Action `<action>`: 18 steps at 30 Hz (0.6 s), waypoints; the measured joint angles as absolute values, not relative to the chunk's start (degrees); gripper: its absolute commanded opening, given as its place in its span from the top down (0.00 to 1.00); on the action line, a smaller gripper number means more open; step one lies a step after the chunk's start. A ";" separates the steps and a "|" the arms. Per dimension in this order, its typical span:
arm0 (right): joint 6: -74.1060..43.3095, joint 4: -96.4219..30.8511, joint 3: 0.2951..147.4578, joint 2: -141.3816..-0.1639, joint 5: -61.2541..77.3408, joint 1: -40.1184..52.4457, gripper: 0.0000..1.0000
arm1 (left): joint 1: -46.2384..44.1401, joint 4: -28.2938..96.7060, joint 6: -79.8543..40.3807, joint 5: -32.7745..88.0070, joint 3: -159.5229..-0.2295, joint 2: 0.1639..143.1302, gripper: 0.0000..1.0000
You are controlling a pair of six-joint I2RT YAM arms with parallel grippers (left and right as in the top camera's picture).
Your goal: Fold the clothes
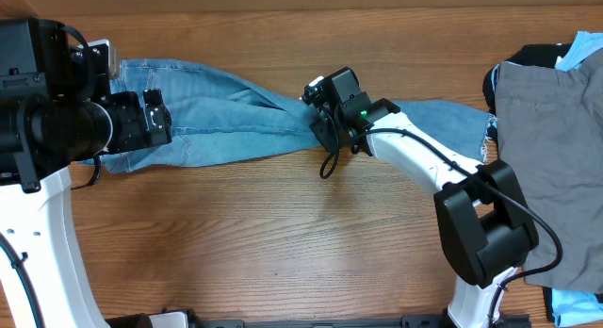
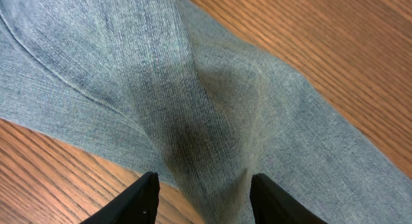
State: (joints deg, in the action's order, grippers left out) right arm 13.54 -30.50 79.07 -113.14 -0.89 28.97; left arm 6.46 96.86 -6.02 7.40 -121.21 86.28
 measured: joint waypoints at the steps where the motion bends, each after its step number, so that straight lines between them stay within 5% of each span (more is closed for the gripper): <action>1: 13.54 -30.48 79.07 -113.36 -0.91 28.97 0.51 | 6.46 96.86 -6.02 7.40 -121.21 86.28 0.00; 18: 13.58 -27.90 79.07 -114.89 -6.02 28.86 0.54 | 6.46 96.86 -6.02 7.40 -121.21 86.28 0.00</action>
